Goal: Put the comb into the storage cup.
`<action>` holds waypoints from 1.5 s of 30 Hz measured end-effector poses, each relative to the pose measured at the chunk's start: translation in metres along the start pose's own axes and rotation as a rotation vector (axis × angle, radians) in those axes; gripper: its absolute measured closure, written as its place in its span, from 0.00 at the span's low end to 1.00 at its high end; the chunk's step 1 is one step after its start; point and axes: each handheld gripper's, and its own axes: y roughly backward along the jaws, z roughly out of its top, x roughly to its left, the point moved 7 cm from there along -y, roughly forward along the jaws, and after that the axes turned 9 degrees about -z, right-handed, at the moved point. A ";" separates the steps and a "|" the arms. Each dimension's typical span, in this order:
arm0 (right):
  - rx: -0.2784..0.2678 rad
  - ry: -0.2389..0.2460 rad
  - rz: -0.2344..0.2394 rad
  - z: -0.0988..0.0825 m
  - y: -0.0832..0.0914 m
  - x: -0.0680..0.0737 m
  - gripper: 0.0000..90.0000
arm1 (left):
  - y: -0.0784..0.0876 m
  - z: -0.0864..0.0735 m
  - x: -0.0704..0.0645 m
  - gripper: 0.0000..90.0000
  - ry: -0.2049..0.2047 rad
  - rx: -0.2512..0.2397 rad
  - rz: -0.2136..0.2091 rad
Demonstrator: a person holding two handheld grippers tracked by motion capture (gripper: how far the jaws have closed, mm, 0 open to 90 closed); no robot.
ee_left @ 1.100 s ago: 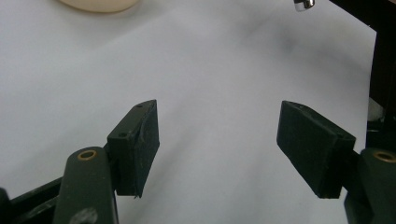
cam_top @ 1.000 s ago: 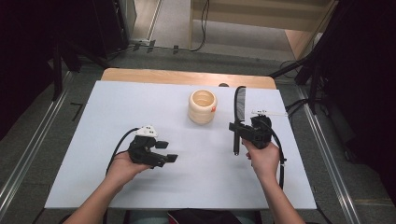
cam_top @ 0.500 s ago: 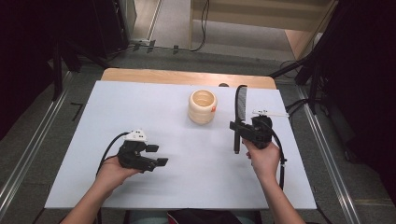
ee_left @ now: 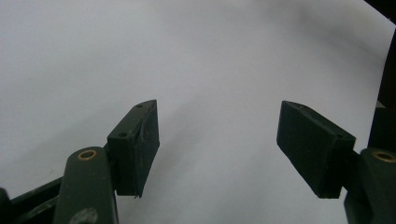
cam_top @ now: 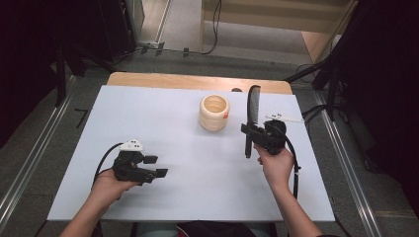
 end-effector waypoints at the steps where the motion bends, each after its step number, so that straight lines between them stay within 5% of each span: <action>1: 0.000 0.001 -0.001 0.000 -0.001 0.001 0.77 | 0.001 -0.001 0.000 0.34 -0.001 0.000 -0.002; 45: -0.034 -0.006 0.015 0.043 -0.020 0.023 0.77 | 0.004 -0.005 0.004 0.34 0.023 0.000 0.001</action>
